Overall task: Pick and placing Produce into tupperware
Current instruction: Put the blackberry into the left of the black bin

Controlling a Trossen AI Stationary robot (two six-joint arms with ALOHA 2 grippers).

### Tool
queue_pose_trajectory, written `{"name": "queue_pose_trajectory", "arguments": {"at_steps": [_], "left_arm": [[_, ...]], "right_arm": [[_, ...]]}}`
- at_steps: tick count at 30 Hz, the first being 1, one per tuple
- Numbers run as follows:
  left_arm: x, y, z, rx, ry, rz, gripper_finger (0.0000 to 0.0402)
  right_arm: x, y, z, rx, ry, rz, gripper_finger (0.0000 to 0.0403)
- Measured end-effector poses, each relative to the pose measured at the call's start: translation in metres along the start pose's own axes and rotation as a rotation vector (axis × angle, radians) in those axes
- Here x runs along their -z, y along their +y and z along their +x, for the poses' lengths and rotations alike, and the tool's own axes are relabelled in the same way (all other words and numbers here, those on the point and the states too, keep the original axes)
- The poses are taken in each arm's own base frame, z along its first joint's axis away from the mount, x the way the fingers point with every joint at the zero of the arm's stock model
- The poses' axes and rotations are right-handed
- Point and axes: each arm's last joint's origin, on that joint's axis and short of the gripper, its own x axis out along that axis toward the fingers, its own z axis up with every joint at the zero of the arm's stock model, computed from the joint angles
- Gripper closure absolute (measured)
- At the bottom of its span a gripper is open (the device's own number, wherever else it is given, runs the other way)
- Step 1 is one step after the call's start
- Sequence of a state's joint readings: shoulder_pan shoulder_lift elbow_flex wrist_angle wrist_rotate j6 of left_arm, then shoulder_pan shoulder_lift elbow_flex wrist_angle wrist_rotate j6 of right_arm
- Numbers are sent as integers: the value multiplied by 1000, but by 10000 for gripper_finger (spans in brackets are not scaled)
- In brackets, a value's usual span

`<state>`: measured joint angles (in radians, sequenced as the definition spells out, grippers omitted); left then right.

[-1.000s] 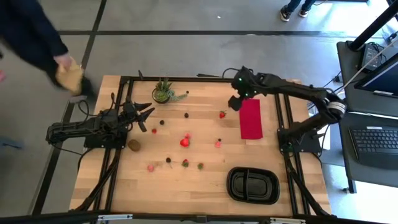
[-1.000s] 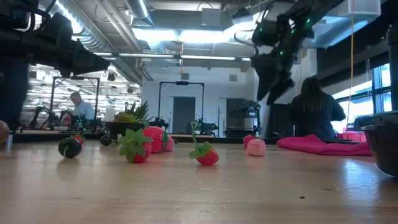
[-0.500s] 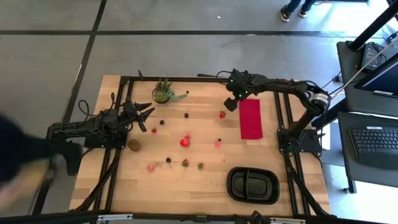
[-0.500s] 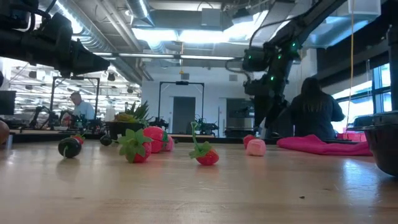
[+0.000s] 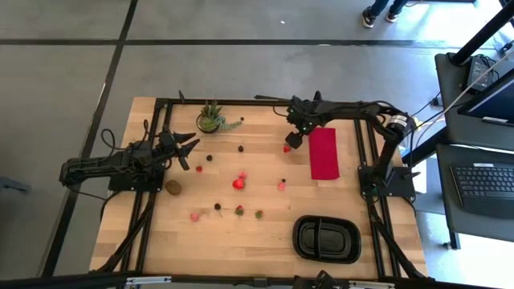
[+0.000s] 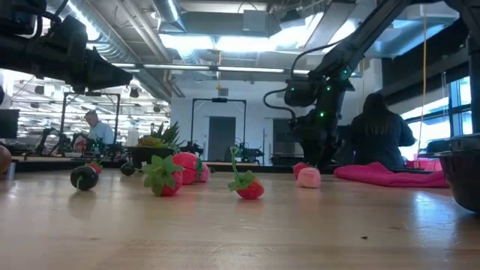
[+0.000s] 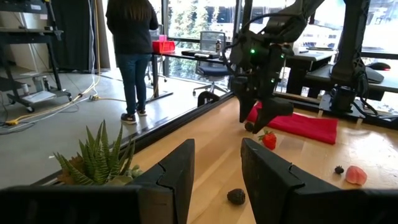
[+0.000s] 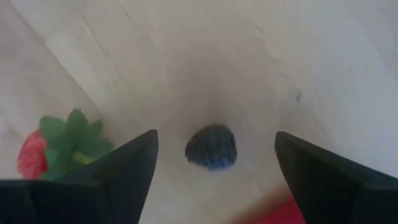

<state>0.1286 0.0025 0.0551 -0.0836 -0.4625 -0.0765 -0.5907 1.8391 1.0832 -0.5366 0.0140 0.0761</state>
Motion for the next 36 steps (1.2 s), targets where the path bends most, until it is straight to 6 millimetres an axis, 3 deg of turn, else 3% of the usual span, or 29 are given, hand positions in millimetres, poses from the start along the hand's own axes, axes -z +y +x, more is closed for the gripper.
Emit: {"name": "queue_pose_trajectory", "arguments": {"at_steps": [11, 28, 36], "left_arm": [[0, 0, 0, 0, 3, 2, 278], [0, 0, 0, 0, 3, 2, 278], [0, 0, 0, 0, 3, 2, 278]], "right_arm": [[2, 1, 5, 17, 32, 21, 87], [3, 1, 5, 19, 36, 16, 280], [4, 3, 1, 24, 38, 18, 283]]}}
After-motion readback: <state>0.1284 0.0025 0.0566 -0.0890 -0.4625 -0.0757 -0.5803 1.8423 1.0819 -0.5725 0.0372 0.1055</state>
